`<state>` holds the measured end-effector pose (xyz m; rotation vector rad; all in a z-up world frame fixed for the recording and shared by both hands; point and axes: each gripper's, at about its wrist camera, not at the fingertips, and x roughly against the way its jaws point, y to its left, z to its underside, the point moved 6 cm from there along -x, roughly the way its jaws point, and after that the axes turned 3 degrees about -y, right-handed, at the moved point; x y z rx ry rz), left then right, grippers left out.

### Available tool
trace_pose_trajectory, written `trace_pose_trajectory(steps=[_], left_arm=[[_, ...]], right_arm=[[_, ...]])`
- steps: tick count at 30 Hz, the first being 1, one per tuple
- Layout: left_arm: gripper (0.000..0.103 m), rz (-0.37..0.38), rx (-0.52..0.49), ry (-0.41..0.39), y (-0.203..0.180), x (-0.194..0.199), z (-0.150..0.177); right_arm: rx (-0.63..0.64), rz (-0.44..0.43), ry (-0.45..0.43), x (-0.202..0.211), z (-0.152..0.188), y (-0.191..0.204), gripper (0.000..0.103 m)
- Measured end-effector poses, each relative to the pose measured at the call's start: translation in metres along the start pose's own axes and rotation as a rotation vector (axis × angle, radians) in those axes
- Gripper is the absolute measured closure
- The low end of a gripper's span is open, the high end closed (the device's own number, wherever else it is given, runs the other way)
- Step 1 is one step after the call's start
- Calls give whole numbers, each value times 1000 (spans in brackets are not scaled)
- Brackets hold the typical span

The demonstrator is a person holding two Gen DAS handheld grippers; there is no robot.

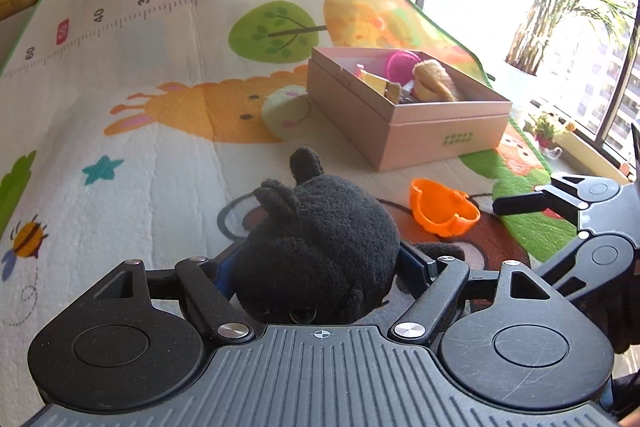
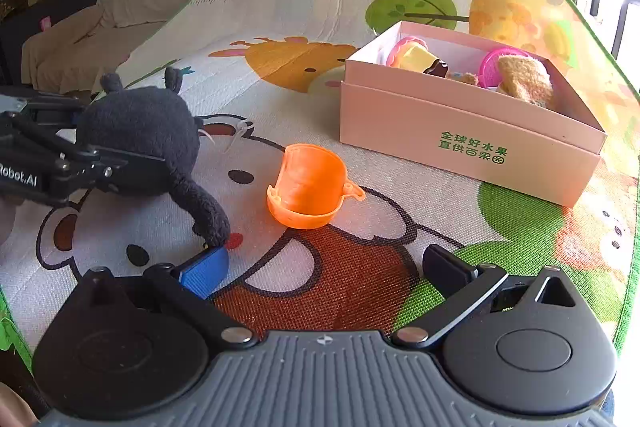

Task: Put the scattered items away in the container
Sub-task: 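Lift the black plush with the left tool while the right tool grasps the orange cup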

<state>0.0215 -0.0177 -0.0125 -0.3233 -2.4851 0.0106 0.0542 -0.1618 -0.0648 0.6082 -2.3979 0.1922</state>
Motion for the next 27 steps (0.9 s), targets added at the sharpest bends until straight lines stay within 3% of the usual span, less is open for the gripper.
trace_pose_trajectory(steps=[5, 10, 17, 27], left_arm=[[15, -2, 24, -9, 3, 3, 5], [9, 13, 33, -14, 3, 1, 5], [8, 38, 71, -5, 3, 0, 8], [6, 45, 70, -7, 3, 1, 10]], right_arm=[[-27, 14, 0, 4, -2, 1, 0], [-73, 107, -38, 9, -11, -16, 0], [-11, 310, -36, 15, -14, -41, 0], [0, 239, -68, 29, -21, -24, 0]])
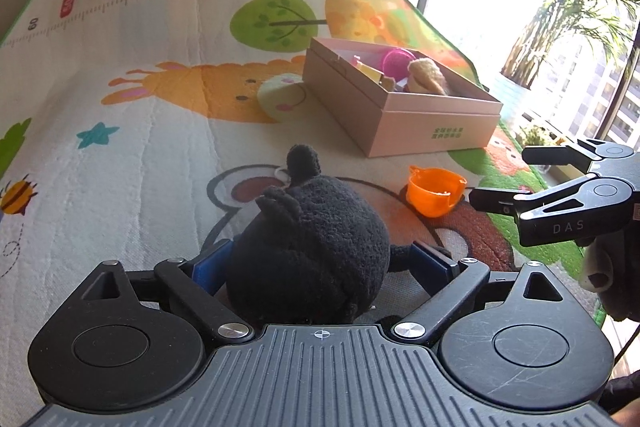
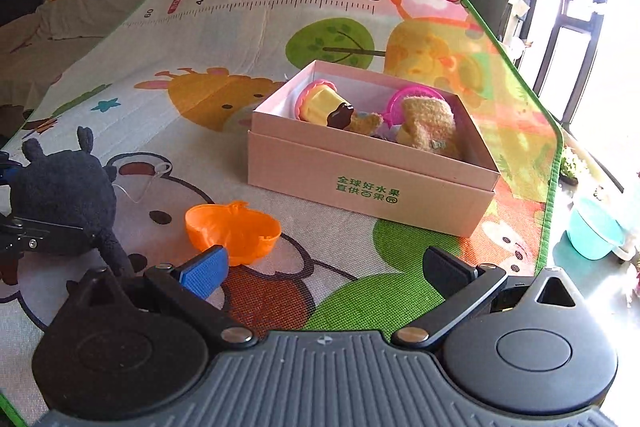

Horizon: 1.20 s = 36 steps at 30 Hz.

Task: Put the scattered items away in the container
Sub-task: 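Lift the black plush with the left tool while the right tool grasps the orange cup, then carry the black plush and orange cup over the pink box with both tools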

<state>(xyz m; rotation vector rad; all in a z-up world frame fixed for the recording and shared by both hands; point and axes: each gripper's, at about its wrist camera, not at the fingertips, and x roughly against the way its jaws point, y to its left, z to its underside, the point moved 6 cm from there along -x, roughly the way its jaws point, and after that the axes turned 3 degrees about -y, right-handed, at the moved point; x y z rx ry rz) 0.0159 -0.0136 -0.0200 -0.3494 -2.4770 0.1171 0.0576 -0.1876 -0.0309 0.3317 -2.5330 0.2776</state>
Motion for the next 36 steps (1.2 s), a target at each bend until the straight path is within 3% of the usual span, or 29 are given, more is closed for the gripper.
trace_pose_trajectory(steps=[6, 13, 15, 17, 25, 32, 36], left_arm=[[6, 2, 15, -3, 3, 1, 1], [6, 4, 25, -2, 5, 3, 3], [6, 8, 24, -1, 5, 4, 3], [6, 10, 21, 1, 5, 5, 4], [4, -13, -10, 2, 4, 4, 3], [4, -50, -61, 38, 0, -11, 6], [4, -32, -89, 52, -8, -17, 6]], right_arm=[[4, -111, -16, 1, -3, 23, 0], [37, -202, 37, -28, -11, 37, 12], [39, -208, 64, -40, -10, 39, 20], [27, -226, 85, -45, -9, 38, 46], [9, -203, 19, -7, -5, 26, 46], [-24, -139, 25, 20, 20, 3, 46], [-34, -107, 25, 29, 31, -8, 46]])
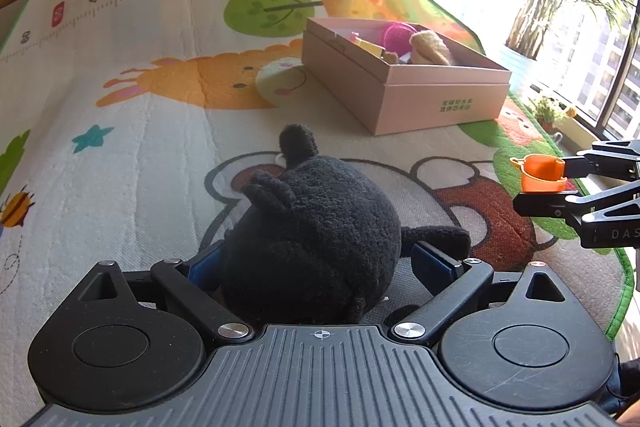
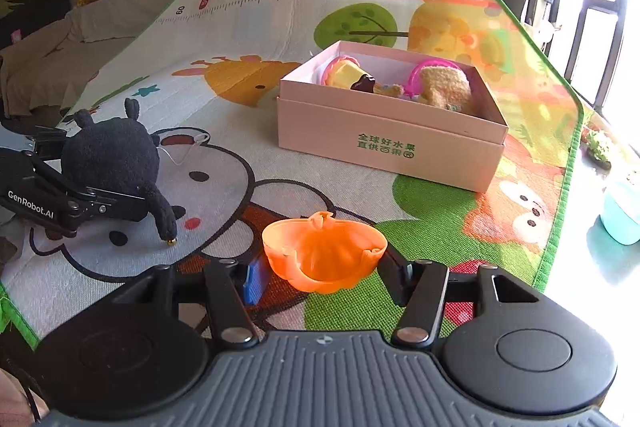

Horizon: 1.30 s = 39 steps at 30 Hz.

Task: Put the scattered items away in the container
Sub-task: 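Carry the black plush and orange cup over the pink box with both tools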

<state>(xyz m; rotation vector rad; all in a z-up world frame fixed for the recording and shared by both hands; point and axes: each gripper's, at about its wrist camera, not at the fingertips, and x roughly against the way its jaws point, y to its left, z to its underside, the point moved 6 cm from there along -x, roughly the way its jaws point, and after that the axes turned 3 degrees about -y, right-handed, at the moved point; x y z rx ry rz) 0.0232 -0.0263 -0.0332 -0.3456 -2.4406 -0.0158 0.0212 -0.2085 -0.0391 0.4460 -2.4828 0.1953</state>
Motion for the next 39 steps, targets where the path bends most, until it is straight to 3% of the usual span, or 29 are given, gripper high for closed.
trace_pose_trajectory(steps=[3, 5, 22, 30, 35, 39], left_arm=[[10, -19, -24, 8, -5, -4, -1], [25, -23, -29, 15, -7, -5, -3], [27, 198, -204, 1, -98, 11, -26], [27, 203, -259, -1, -108, 6, -34], [27, 174, -303, -67, -97, -1, -73], [27, 161, -330, -129, -83, -23, -132]], right_arm=[[-23, 7, -18, 7, 2, -7, 46], [-34, 12, -35, 12, 3, -11, 46], [-82, 47, -92, 32, 15, -34, 46], [-34, 59, -86, 38, 15, -34, 46], [8, 91, -101, 39, -1, -41, 46], [49, 122, -173, 36, -46, -58, 46]])
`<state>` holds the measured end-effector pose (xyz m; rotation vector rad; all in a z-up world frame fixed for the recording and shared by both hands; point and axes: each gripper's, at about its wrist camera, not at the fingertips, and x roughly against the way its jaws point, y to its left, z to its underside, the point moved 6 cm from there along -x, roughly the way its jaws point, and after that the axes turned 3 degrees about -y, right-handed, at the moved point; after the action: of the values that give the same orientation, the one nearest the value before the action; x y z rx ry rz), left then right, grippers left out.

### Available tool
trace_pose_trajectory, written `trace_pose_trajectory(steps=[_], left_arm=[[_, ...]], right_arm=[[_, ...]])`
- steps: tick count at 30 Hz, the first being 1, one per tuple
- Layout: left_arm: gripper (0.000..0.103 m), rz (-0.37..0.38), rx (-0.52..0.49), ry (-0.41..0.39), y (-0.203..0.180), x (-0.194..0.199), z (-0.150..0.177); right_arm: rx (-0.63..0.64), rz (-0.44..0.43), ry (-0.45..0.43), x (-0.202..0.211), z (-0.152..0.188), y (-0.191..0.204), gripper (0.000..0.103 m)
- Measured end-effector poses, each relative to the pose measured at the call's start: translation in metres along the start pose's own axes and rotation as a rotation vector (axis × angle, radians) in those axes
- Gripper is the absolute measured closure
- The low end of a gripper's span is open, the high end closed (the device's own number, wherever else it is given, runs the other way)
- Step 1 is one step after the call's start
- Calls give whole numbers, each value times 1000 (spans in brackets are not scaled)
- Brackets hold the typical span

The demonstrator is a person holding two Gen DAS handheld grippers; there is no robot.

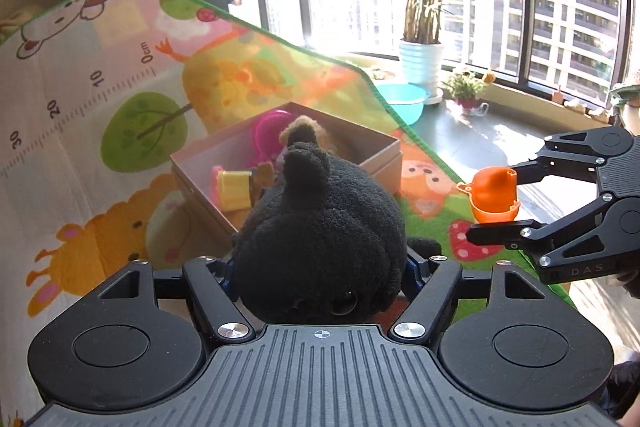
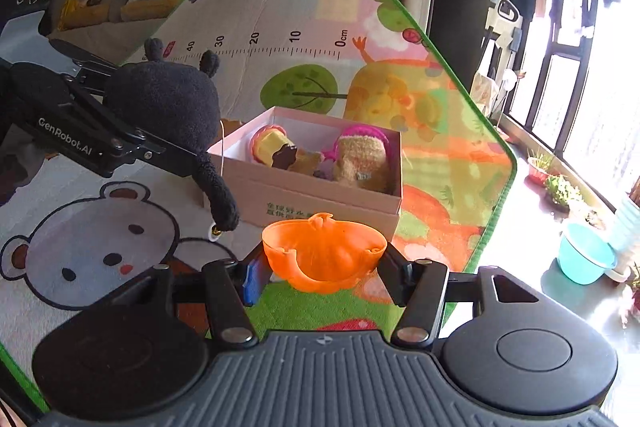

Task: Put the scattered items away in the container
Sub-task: 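Carry the black plush and orange cup over the pink box with both tools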

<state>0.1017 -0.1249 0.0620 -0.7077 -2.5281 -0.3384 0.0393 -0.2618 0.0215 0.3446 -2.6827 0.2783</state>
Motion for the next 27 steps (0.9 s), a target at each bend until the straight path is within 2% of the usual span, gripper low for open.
trace_pose_trajectory(steps=[4, 6, 10, 12, 13, 14, 23, 27], left_arm=[[27, 10, 96, -65, 44, -34, -54], [26, 15, 112, -94, 57, -51, -78], [24, 43, 158, -104, 71, -89, -109], [18, 82, 173, -74, 74, -109, -110], [14, 90, 175, -64, 75, -116, -108], [9, 87, 178, -59, 77, -120, -105], [9, 30, 216, -17, 98, -127, -70], [8, 50, 233, -5, 104, -119, -55]], right_arm=[[28, 10, -74, -26, -45, -11, 46], [45, 12, -104, -46, -63, -14, 46], [36, 15, -103, -89, -81, -15, 46], [24, 16, -76, -109, -81, -15, 34], [15, 19, -71, -115, -79, -16, 23], [10, 18, -70, -118, -77, -16, 22], [-15, 32, -11, -127, -52, -31, 16], [-54, 44, 19, -128, -41, -37, 9]])
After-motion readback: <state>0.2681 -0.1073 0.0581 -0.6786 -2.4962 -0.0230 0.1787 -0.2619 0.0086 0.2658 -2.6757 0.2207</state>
